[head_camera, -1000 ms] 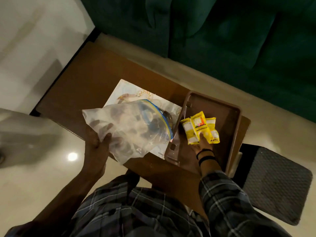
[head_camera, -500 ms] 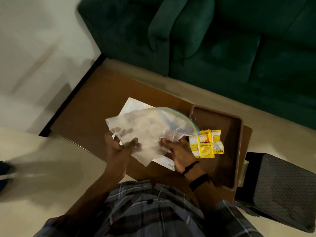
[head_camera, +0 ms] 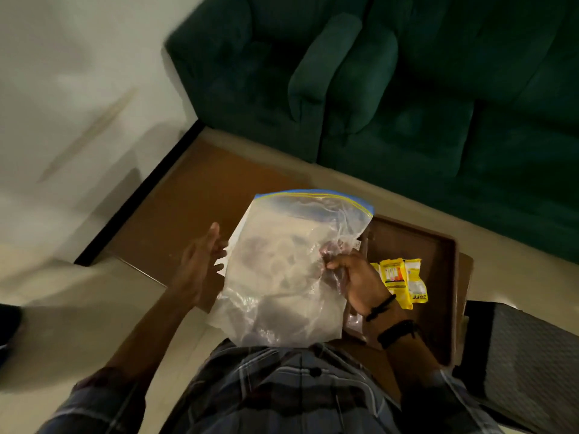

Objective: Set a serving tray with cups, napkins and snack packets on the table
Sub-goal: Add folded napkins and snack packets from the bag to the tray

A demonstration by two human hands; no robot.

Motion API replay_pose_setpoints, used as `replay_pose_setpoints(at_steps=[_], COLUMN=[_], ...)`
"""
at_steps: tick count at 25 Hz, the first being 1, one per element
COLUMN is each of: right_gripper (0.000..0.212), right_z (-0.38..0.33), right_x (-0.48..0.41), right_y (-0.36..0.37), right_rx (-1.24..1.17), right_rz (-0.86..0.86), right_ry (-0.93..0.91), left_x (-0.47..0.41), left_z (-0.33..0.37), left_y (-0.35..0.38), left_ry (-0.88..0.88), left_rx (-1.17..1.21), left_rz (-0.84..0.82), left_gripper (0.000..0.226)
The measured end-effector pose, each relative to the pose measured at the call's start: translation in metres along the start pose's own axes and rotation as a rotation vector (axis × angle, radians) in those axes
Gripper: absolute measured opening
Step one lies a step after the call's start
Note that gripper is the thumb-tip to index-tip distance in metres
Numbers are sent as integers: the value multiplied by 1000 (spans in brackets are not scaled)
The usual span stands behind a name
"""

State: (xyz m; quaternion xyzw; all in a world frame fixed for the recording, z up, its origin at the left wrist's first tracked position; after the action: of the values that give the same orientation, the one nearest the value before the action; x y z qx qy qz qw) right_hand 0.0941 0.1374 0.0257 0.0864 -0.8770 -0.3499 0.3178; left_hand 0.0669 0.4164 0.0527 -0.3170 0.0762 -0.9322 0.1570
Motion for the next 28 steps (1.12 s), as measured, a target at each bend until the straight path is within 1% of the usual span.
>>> replay_pose_setpoints(at_steps=[1,2,3,4,5,6,7,8,9,10,11,12,14,15,16,17,18,20,22,23,24,26,27,28], right_gripper=[32,31,28,24,22,25,34,45,58,71,84,95,107,107,104,98,90,73,61,58,56,57,59,60], right_z=[2,3,2,-1,-4,-8,-13,-16,-18,-19,-20,-20,-18,-18,-17,-16,-13,-7,-1,1,3,6,8,9], right_x=[-1,-2,-2,-2,-1,1,4,7,9,12,14,16,20,22,24,26,29,31,31,31,30,32,34,36], right_y=[3,5,6,5,2,-3,-7,-9,-8,-5,-1,5,17,21,25,28,33,44,50,52,54,56,57,57], right_rx=[31,76,134,201,276,366,461,538,584,601,603,609,640,641,611,550,476,373,372,390,405,407,410,441], right_rz=[9,26,48,93,161,249,329,374,377,341,273,190,38,-10,-35,-53,-75,-98,-55,-31,-11,19,30,44], right_ry=[0,-29,-82,-150,-225,-305,-380,-442,-481,-502,-501,-475,-374,-335,-311,-289,-268,-245,-262,-284,-300,-292,-281,-276], left_x=[-6,-9,-12,-14,-13,-12,-10,-11,-10,-10,-10,-10,-11,-14,-15,-17,-17,-16,-17,-16,-14,-4,3,9], left_z=[5,10,14,19,23,25,27,26,27,27,29,31,33,34,34,34,33,32,33,34,34,37,37,36], left_y=[4,9,11,11,7,2,0,0,2,5,9,12,10,7,5,4,3,6,9,10,12,25,36,48], left_ry=[-12,21,113,232,349,440,482,500,495,485,470,456,432,448,479,510,535,579,653,710,761,819,838,867], left_rx=[-33,-41,-16,70,146,219,248,266,238,192,134,69,-180,-363,-548,-726,-868,-1129,-1339,-1392,-1401,-1247,-1197,-1221], left_rz=[-105,-191,-201,-155,-64,13,59,51,13,-65,-164,-253,-349,-360,-365,-366,-356,-310,-225,-189,-210,-400,-470,-491], left_gripper=[55,47,32,19,24,30,31,27,21,16,14,25,64,81,93,99,97,78,69,67,71,93,96,88])
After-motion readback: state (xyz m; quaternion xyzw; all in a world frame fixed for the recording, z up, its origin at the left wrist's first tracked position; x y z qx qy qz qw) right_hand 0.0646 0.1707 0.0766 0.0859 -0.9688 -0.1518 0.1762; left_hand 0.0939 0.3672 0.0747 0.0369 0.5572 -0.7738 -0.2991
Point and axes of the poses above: each hand's wrist, its own x-axis away from the middle knuckle, its own y-axis out of the palm, z = x × y, the point moved 5 cm from there along -x, towards the middle knuckle, and after that the axes turned 10 degrees about -x, right-handed, at the moved point
